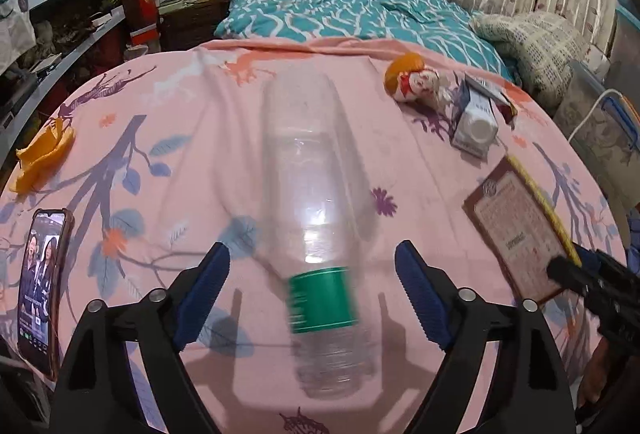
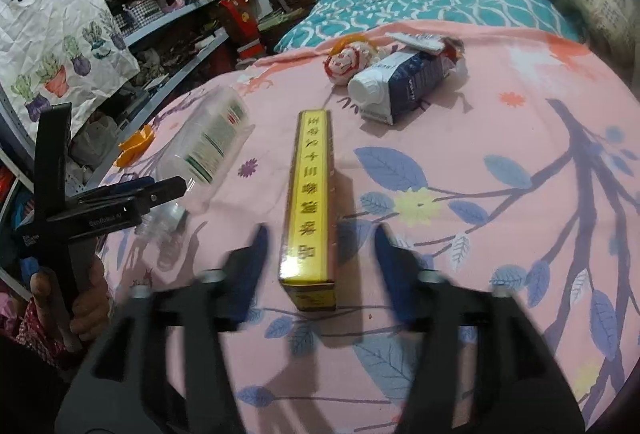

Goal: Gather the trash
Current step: 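Grasp the yellow spice box with the right gripper while the left gripper holds the bottle, then carry the bottle and yellow box to the wastebasket and open both grippers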

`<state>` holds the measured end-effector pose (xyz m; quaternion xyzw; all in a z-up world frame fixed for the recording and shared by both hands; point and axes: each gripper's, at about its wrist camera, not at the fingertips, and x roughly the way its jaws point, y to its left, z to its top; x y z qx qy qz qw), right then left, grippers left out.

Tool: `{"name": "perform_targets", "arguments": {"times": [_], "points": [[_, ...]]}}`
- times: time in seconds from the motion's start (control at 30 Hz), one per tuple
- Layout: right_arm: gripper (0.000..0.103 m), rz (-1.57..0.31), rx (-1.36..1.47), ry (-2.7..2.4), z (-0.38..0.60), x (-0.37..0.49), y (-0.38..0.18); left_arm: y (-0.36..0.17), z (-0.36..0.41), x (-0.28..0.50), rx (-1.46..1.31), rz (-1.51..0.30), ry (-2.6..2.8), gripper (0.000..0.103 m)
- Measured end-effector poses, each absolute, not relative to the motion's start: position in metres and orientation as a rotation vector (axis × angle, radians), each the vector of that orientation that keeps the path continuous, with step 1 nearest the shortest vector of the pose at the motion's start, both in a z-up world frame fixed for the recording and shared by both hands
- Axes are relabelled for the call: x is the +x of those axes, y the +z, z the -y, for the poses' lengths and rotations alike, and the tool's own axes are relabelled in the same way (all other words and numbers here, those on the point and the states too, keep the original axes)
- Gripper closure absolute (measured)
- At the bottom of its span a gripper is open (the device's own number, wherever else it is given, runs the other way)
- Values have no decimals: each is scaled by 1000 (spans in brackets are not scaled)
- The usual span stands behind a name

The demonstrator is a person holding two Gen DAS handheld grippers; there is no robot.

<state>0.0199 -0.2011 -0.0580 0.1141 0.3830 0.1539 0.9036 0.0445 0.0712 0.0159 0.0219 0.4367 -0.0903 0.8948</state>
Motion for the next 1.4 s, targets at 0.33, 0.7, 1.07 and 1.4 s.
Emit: {"name": "perform_targets", "arguments": {"times": [0.33, 0.7, 1.07, 1.4], "points": [[36, -784, 197, 324, 191, 21, -59, 8, -58, 66, 54, -956, -160, 15], [35, -803, 207, 318, 192, 27, -69, 3, -71, 72, 31, -966, -114, 13], [77, -831, 221, 346, 194, 30, -77, 5, -54, 69, 26, -966, -228, 41], [77, -715, 354, 194, 270, -10, -62, 32, 38, 26, 168, -897, -569, 41]]}}
